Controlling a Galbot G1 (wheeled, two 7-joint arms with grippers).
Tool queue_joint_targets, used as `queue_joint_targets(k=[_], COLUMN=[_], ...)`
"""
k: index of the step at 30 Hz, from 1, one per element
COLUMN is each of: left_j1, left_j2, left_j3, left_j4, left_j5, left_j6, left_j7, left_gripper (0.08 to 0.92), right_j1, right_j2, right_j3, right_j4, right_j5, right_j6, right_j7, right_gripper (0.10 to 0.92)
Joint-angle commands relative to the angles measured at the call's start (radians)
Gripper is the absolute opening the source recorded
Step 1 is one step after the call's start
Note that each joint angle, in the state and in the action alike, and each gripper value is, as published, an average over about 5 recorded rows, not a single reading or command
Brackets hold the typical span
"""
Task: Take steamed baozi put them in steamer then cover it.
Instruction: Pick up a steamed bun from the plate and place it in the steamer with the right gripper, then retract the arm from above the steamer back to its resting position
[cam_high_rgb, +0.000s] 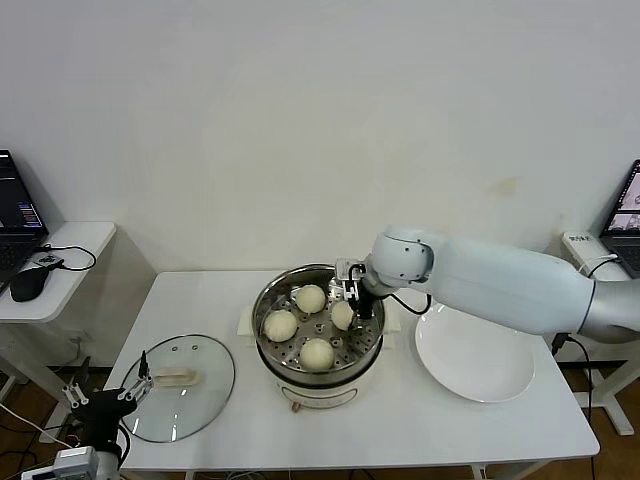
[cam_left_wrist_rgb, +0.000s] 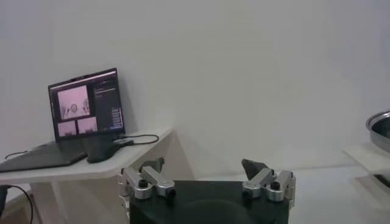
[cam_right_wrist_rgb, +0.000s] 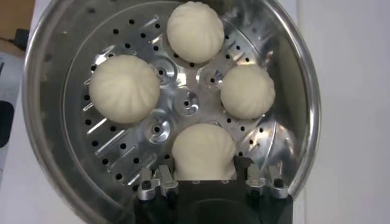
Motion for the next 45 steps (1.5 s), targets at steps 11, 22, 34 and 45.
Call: queue_joint_targets(k=[11,22,34,45], left_j1=[-0.004,-0.016,-0.022,-0.029], left_j2=[-0.003,0.004,0.007,0.032], left_j3=[-0.001,0.003,0.014,0.033], left_j4=[0.001,0.011,0.036,0.112], left_j5=[-0.001,-0.007,0.006,0.274], left_j6=[0.000,0.000,-0.003,-0.035], left_j7=[0.000,0.000,0.005,0.012], left_gripper=[0.823,0.823,0.823,0.823], right_j1=[-0.009,-0.048,-1.045,-1.710], right_j2=[-0.019,-0.260,-0.469,0.114], right_j3=[0.052,0.195,1.048,1.832], right_j4=[0.005,0.274,0.423,0.392], right_j5=[-0.053,0.092,0.030,-0.221], right_j6=[0.003,0.019,0.431,0.790], right_j7=[-0.018,0.250,0.744,0.561], right_gripper=[0.718,0.823,0.823,0.823])
